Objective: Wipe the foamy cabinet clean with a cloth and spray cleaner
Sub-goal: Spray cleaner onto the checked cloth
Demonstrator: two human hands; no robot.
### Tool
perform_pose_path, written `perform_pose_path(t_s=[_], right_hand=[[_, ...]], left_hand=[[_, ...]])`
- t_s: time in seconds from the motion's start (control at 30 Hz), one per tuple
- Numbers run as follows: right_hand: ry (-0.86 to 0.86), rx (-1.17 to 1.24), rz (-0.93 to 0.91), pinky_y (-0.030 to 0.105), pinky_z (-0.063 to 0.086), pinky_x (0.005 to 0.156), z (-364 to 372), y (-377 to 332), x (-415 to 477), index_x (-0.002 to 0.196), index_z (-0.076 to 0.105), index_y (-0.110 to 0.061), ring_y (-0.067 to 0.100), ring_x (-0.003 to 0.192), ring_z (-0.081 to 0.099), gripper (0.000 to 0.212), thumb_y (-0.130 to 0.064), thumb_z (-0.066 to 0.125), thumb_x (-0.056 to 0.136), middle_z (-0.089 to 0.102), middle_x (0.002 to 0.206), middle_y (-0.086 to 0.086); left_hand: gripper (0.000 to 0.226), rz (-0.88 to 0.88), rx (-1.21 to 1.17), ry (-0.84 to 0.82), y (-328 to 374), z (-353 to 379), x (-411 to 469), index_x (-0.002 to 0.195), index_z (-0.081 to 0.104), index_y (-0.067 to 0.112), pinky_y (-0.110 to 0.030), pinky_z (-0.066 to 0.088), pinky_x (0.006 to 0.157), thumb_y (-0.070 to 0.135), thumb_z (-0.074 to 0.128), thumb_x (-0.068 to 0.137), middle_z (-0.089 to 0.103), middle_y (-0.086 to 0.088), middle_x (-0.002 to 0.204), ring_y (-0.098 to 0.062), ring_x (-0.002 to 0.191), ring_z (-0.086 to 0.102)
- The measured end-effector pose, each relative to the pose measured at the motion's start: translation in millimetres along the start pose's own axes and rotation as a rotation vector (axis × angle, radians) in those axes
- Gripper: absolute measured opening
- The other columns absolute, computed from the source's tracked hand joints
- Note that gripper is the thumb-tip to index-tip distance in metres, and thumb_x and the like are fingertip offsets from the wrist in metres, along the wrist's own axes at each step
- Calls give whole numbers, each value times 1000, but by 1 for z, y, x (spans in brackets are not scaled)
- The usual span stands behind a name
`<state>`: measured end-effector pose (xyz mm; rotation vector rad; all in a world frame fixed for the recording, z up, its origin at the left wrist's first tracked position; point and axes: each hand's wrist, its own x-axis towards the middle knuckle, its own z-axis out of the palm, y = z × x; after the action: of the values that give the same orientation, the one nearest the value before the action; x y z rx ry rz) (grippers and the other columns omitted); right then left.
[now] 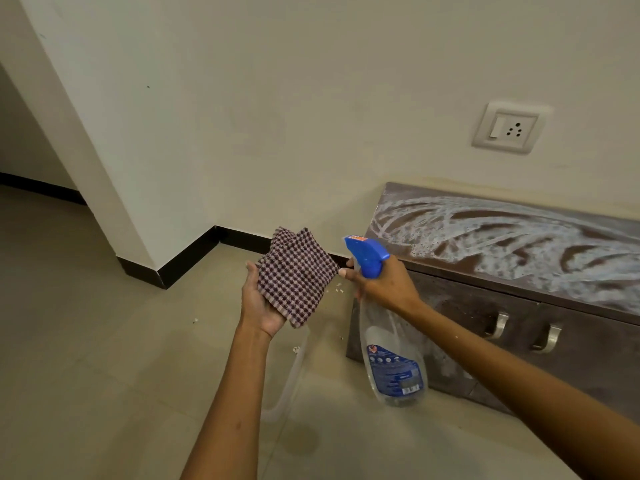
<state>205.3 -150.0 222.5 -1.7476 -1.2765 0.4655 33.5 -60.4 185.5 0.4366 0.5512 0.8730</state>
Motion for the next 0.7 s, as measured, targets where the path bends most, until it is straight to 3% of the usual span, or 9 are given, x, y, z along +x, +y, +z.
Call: perform_pose_path(t_s=[0.17,0.27,0.4,0.5,0.63,0.7], right_hand=[[-32,111,4,26,55,64,55,2,28,95,60,-12,11,54,61,30,-33,72,77,62,61,-1],[-50,155,13,27,53,70,94,-2,45,107,59,-8,11,60,61,41,-30,74,76,64,74,3],[-46,232,26,27,52,79,143,1,64,121,53,-7,21,84,66,58,-29,76,72,68,102,12],[-53,269,42,28,51,83,172,10,72,123,52,-7,24,92,64,61,-27,77,71,67,102,15],[-38,353,79,15,43,73,201,27,75,123,49,-3,16,89,53,57,-18,75,75,59,103,8],[-55,380,74,10,40,71,213,34,77,123,46,-3,14,90,50,54,-14,73,77,53,101,3]], left_hand=[[60,72,-86,102,12,-47,-2,134,37,18,-47,46,82,57,20,92,52,-19,121,-37,109,51],[63,96,-108,161,14,-72,-3,136,36,17,-48,46,81,58,23,91,52,-18,121,-35,108,51],[62,76,-155,246,11,-100,-4,133,41,15,-49,45,84,57,26,90,49,-18,129,-35,115,49],[56,111,-194,272,7,-120,-3,123,49,15,-48,52,80,56,35,88,55,-15,122,-33,110,52],[43,139,-199,306,-1,-142,2,115,53,14,-47,55,72,46,43,89,58,-13,117,-31,111,53],[44,137,-201,335,-6,-151,7,124,50,11,-45,57,74,39,45,89,59,-12,116,-31,112,52]])
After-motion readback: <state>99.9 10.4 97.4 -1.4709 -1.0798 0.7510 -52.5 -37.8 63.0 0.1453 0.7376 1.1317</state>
